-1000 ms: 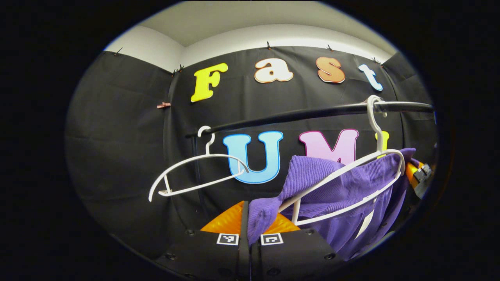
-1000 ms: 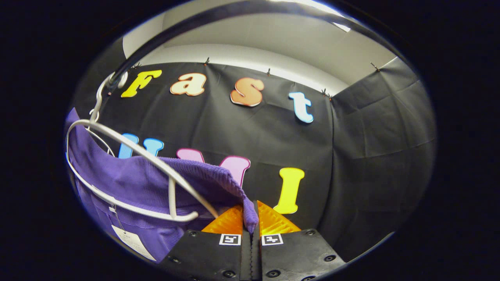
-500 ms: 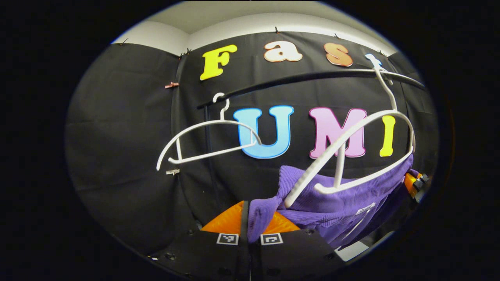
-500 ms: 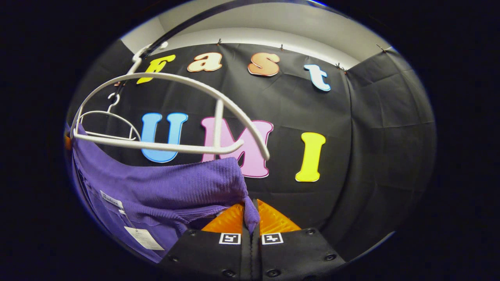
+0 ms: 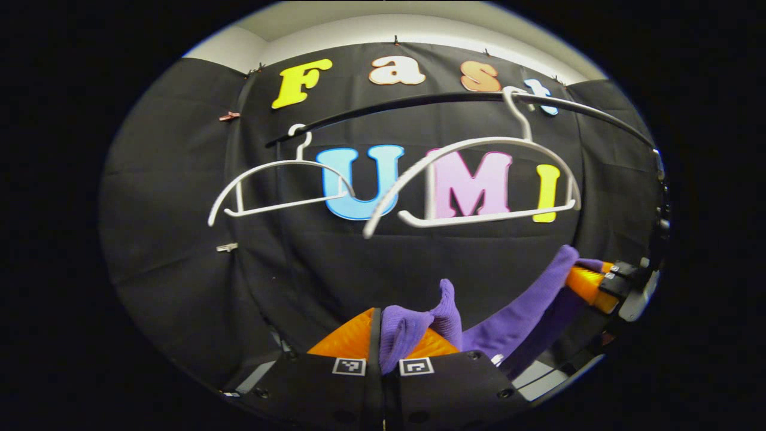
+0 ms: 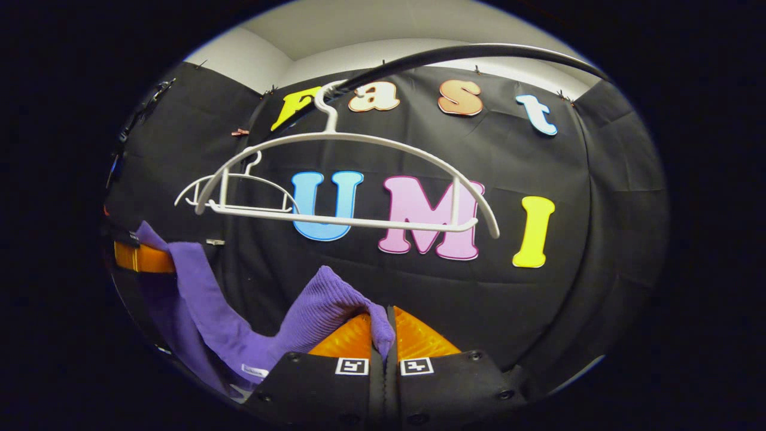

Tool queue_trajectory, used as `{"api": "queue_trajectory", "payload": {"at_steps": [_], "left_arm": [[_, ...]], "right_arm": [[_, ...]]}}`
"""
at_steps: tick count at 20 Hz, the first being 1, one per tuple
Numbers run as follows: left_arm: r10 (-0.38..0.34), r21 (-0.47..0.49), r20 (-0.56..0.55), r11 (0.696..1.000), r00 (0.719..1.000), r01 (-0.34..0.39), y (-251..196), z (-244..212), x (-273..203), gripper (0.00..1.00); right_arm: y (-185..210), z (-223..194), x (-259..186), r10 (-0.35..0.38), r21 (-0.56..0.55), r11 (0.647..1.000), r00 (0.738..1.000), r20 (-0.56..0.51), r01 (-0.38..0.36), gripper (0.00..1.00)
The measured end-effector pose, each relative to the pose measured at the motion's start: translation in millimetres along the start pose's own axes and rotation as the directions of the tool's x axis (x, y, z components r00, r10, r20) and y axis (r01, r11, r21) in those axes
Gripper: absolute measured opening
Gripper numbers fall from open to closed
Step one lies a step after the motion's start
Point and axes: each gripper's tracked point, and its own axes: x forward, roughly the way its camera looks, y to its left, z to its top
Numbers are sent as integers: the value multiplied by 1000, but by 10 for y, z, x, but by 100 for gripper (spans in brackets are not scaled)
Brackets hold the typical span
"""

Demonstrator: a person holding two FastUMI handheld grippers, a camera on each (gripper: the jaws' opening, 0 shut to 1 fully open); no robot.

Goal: Grasp the clothes on the hanger with both hands and then place them into the laundry hamper below.

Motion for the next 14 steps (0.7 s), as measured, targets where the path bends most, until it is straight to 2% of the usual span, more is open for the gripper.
{"api": "queue_trajectory", "payload": {"at_steps": [5, 8, 11, 14], "left_arm": [[-159, -31, 31, 987, 987, 160, -564, 234, -164, 6], [-215, -34, 28, 976, 976, 216, -727, 184, -195, 6], [-242, -98, -44, 967, 969, 237, -783, -229, -136, 6], [-240, -151, -146, 964, 960, 218, -790, -817, -34, 6]], "right_arm": [[371, 345, -209, 96, 62, 993, 995, 9, -97, 5], [429, 353, -297, 114, 66, 991, 993, 0, -114, 5], [428, -152, -349, 132, 87, 989, 987, -93, -124, 5], [401, -728, -394, 136, 108, 988, 967, -216, -115, 5]]}}
